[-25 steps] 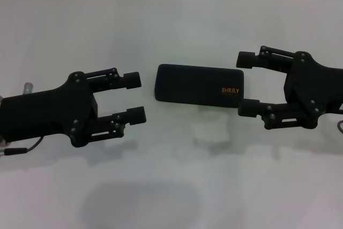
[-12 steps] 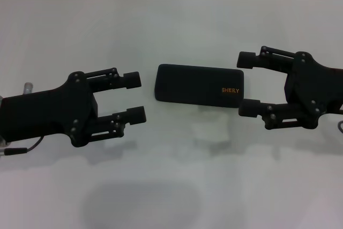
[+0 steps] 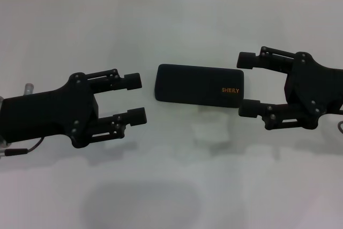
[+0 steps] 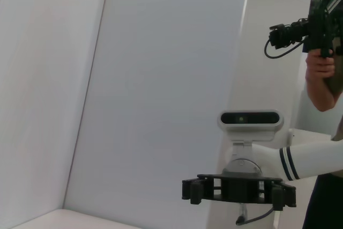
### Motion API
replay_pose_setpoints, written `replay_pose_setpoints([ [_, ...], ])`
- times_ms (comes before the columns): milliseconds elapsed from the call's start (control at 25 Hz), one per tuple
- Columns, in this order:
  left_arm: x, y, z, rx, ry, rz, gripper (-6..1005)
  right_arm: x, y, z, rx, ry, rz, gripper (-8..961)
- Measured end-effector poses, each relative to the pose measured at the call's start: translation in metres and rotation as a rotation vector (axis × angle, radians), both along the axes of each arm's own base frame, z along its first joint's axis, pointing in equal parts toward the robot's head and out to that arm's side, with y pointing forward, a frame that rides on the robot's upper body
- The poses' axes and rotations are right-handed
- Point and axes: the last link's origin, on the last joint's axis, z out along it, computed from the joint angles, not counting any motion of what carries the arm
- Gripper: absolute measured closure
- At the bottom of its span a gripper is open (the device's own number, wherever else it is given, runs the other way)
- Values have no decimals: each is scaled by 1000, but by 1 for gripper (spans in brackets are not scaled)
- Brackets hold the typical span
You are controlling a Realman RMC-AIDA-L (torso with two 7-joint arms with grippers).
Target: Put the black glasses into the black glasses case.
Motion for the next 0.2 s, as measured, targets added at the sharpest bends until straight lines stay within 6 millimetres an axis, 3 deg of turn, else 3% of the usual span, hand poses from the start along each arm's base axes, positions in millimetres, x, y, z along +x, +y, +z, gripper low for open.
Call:
replay_pose_setpoints([
  [200, 0, 0, 0, 1, -2, 0, 328, 0, 0, 1, 4, 1, -2, 63],
])
